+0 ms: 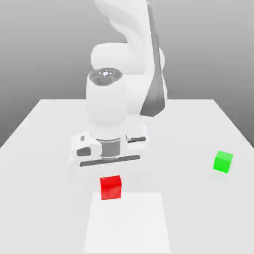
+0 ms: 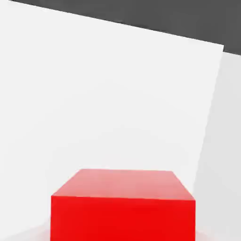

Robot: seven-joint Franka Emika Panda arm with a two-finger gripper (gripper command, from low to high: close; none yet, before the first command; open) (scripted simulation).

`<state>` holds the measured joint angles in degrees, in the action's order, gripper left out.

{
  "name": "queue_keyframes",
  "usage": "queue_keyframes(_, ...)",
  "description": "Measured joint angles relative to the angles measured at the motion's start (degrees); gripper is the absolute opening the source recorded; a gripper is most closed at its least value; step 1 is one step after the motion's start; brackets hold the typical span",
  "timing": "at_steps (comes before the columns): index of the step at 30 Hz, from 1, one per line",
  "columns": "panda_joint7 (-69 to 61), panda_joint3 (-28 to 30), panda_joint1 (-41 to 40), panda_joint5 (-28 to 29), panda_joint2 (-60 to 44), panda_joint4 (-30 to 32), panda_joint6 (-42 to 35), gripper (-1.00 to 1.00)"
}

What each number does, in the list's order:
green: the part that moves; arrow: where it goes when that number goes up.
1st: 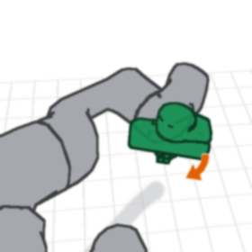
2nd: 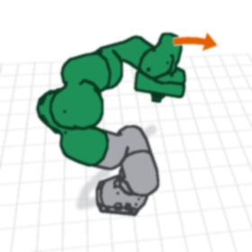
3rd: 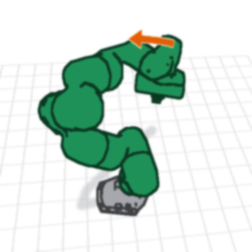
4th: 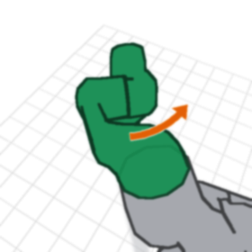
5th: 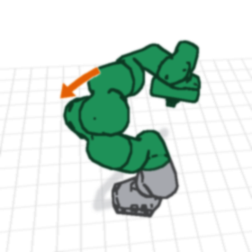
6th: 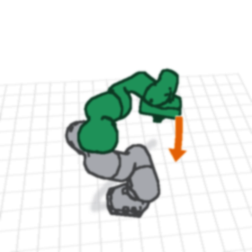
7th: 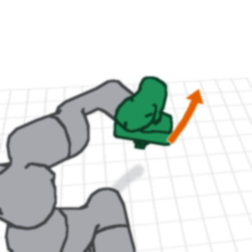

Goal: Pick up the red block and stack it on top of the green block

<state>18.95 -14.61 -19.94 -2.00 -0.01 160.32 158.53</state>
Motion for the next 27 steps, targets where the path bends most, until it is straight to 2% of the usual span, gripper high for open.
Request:
queue_keyframes(4, -9.52, -5.18, -0.05, -2.2, 0.94, 1.16, -0.84, -1.0)
queue_keyframes(13, -36.78, -14.44, 23.43, -7.15, 3.21, 1.9, -3.6, -1.0)
queue_keyframes(23, -69.86, -20.47, 39.76, -11.72, 8.58, 2.57, -5.87, -1.0)
queue_keyframes(27, -81.57, -22.65, 45.59, -11.46, 8.44, 1.94, -4.5, -1.0)
